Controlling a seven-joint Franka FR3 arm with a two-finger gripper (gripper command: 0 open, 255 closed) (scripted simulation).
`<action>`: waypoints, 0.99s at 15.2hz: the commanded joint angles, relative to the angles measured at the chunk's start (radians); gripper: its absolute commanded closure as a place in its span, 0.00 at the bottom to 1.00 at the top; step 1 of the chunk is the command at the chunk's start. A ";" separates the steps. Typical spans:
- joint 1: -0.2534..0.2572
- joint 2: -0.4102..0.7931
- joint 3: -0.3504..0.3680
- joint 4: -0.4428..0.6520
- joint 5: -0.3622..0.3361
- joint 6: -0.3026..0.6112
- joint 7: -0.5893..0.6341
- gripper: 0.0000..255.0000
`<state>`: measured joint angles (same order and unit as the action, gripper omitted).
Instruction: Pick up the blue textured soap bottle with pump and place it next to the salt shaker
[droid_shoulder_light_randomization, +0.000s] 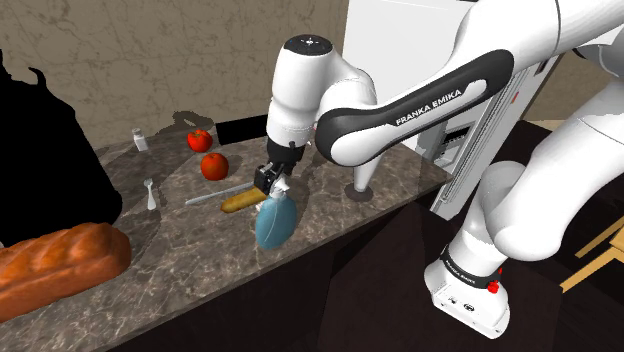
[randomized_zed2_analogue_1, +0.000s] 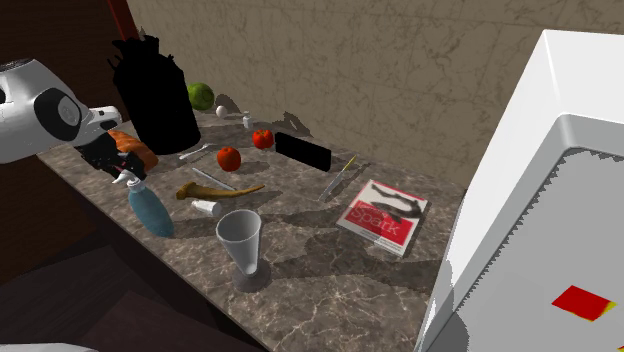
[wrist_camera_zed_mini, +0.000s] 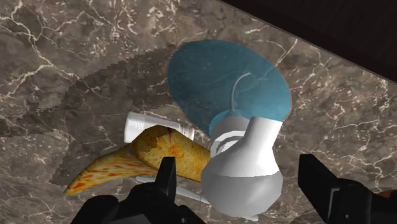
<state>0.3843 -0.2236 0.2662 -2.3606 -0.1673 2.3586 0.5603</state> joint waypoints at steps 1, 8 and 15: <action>0.000 0.000 0.000 0.000 0.000 0.000 0.000 0.00; 0.018 -0.081 -0.003 0.049 0.040 -0.127 -0.027 0.00; 0.018 -0.081 -0.003 0.049 0.040 -0.127 -0.027 0.00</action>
<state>0.4025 -0.3045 0.2630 -2.3114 -0.1277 2.2320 0.5337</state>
